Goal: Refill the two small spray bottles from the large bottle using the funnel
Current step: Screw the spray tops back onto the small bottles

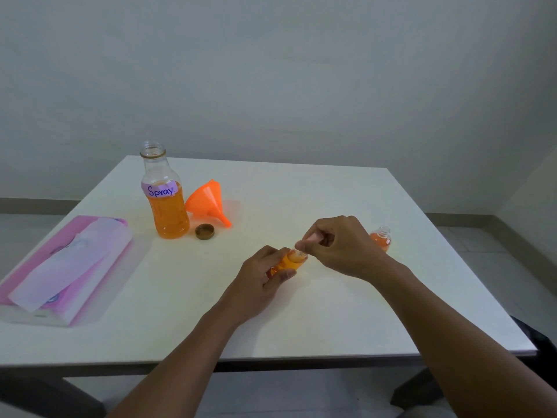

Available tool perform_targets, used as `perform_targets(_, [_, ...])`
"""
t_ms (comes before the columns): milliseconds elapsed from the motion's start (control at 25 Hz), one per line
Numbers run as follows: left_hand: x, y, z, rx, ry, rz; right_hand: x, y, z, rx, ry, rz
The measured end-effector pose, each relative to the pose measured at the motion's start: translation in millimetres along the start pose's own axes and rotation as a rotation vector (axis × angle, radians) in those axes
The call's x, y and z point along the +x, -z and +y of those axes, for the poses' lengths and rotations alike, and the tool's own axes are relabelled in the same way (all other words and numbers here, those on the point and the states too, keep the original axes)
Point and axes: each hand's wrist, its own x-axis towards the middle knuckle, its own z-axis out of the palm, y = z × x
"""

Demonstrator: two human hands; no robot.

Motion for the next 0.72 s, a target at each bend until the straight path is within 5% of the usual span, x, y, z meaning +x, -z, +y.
perform_targets(240, [0.9,1.4,-0.1,-0.033,0.022,0.003,-4.6,9.9,-1.2,0.153,-0.008,-0.100])
perform_targets(720, [-2.6,1.6,7.5,0.021,-0.026,0.176,-6.7,-22.6,-19.7,0.171,-0.045,0.151])
